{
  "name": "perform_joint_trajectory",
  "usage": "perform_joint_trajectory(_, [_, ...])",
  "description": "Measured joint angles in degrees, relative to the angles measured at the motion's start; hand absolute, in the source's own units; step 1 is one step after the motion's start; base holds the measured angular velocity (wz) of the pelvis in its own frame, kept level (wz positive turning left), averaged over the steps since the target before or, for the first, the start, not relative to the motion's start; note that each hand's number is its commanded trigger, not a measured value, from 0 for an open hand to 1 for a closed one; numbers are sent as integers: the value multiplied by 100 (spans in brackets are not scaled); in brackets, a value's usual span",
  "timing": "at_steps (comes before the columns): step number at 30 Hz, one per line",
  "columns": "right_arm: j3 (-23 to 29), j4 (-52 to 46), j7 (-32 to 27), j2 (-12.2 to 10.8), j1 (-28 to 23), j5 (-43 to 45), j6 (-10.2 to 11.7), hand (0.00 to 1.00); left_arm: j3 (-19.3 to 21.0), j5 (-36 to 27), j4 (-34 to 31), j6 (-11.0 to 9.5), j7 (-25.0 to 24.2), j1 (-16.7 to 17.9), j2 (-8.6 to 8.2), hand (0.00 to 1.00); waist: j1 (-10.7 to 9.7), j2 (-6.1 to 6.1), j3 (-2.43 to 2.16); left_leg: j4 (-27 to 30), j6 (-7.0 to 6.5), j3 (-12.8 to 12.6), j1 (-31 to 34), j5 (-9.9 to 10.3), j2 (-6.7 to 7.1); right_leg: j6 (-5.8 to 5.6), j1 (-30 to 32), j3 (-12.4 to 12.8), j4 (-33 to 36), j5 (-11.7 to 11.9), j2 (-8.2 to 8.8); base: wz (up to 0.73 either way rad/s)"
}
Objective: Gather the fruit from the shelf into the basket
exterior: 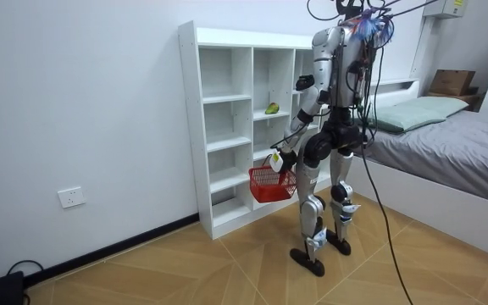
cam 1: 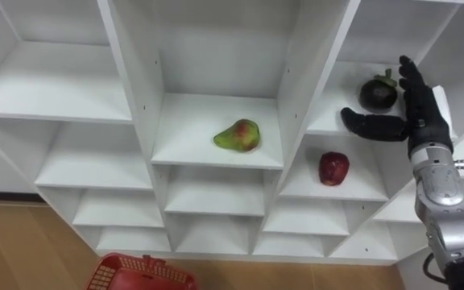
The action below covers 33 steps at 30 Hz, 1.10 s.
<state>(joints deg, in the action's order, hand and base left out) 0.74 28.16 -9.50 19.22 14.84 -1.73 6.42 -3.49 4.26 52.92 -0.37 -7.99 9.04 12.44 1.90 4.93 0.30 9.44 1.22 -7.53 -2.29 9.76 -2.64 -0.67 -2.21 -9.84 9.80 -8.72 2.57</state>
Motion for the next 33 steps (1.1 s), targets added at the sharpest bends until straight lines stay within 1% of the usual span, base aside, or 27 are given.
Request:
perform_joint_trajectory(3, [44, 3, -29, 163, 1, 1, 2, 100, 5, 1, 0, 0, 18, 0, 14, 100, 8, 27, 10, -5, 0, 2, -1, 0, -1, 0, 1, -10, 1, 0, 0, 0])
perform_joint_trajectory(7, [55, 59, -102, 233, 44, 5, 31, 100, 0, 1, 1, 0, 32, 2, 17, 100, -1, 33, 14, -10, 2, 1, -6, 1, -5, 0, 0, -18, 1, 0, -4, 0])
perform_joint_trajectory(14, [63, 113, -176, 241, 70, 4, 47, 100, 1, -11, 50, 0, 82, -4, 17, 100, -1, 26, 18, -13, 3, 4, -30, 3, -9, 0, -34, -21, -3, 0, -6, 0])
perform_joint_trajectory(20, [50, 164, -98, 240, 69, 5, 11, 100, 1, -12, 97, 0, 101, -35, 15, 100, 2, -7, 26, -12, 3, 13, -39, 3, -9, 1, -51, -41, -3, 0, -5, 0])
perform_joint_trajectory(23, [50, 171, -59, 240, 69, 5, 0, 100, 2, -12, 111, 2, 100, -32, 15, 100, 4, -32, 16, -10, 3, 14, -44, 3, -10, 1, -60, -46, -4, 1, -5, 0])
perform_joint_trajectory(26, [53, 171, 5, 240, 69, 7, -1, 100, 3, -4, 116, 4, 75, -30, 8, 100, 1, -55, -8, -6, 3, 14, -47, 3, -10, 1, -62, -47, -4, 1, -4, 0])
perform_joint_trajectory(28, [55, 170, 51, 240, 69, 7, -7, 100, 4, -1, 117, 4, 3, -30, 5, 100, -1, -71, -40, -5, 3, 13, -52, 2, -10, 1, -63, -46, -2, 1, -4, 0])
perform_joint_trajectory(33, [55, 165, 93, 240, 70, 6, -9, 100, 11, 2, 117, 4, -44, -32, 4, 100, 5, -75, -44, 0, 2, 12, -56, 2, -10, 4, -68, -46, 0, 2, -3, 0])
